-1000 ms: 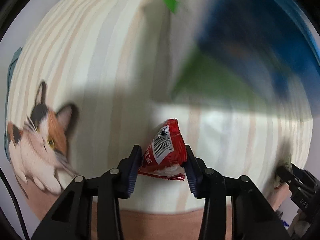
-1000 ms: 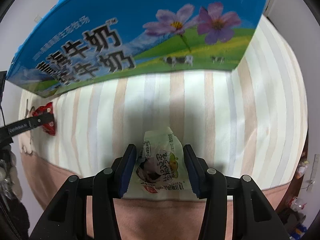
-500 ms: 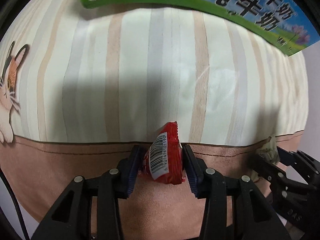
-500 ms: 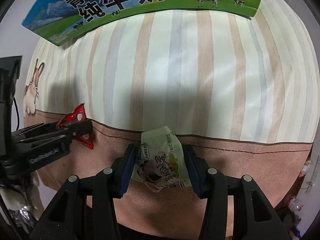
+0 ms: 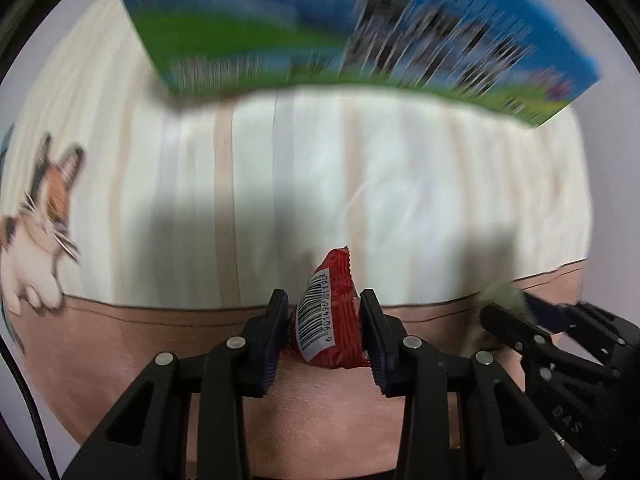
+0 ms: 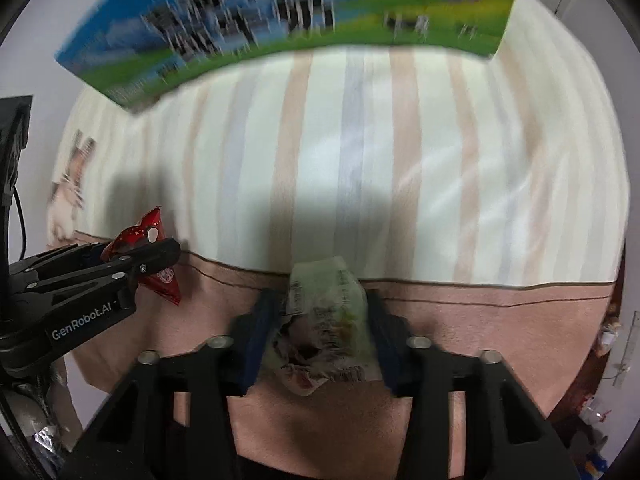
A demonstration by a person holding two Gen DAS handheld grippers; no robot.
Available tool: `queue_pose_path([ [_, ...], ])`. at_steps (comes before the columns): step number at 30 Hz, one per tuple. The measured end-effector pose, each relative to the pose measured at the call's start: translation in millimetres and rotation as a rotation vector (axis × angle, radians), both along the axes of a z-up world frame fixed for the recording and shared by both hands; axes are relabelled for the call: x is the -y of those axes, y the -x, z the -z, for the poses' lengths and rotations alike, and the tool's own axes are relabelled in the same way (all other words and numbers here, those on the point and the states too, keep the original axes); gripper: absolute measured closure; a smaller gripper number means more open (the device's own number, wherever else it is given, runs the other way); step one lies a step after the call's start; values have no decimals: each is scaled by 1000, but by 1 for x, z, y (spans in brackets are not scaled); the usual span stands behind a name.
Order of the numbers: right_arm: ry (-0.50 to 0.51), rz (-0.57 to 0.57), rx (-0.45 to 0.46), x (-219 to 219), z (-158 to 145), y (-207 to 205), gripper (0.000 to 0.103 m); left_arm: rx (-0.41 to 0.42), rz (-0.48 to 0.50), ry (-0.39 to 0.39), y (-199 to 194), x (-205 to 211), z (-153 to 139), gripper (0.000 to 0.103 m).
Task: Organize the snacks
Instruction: 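Carry both packets into the box and open both tools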
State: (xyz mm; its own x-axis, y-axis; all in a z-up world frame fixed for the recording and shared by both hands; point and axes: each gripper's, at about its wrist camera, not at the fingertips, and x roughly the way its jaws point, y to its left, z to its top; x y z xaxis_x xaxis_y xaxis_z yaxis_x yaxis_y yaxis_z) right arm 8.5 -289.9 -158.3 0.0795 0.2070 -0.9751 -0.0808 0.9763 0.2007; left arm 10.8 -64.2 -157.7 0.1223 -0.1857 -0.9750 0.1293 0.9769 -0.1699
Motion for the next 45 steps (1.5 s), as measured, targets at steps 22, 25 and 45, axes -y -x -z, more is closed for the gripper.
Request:
queue_pose_path([
  [22,-21,147,-135,37,29,-7,52,-89,52,23,5,37,16,69],
  [25,20,123,-84,34,26,-4,60,-105,54,23,5,40,24,69],
  [45,-102,70,342,40,-191,-107,62,246,75,172,-84,20,-168,69],
])
